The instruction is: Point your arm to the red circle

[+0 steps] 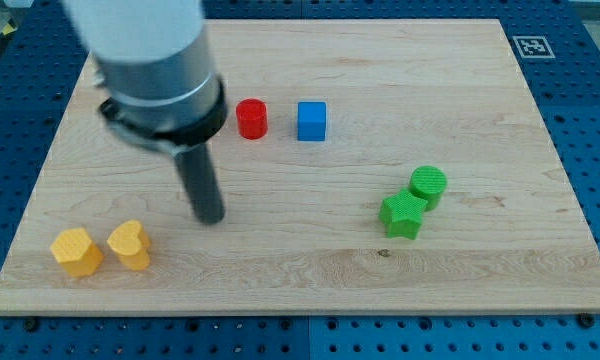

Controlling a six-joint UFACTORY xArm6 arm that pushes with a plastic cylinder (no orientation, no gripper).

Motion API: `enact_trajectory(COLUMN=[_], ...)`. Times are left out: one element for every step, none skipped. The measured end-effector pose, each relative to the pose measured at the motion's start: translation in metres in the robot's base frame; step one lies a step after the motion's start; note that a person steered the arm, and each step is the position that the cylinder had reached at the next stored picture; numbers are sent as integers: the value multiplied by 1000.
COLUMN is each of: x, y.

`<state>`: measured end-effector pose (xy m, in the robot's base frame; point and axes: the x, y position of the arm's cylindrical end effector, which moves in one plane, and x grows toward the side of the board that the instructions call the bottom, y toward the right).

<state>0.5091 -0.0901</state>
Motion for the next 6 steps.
enact_trajectory(x=[-27, -27, -65, -136, -188, -201], y=[44, 134, 202, 232, 205, 133])
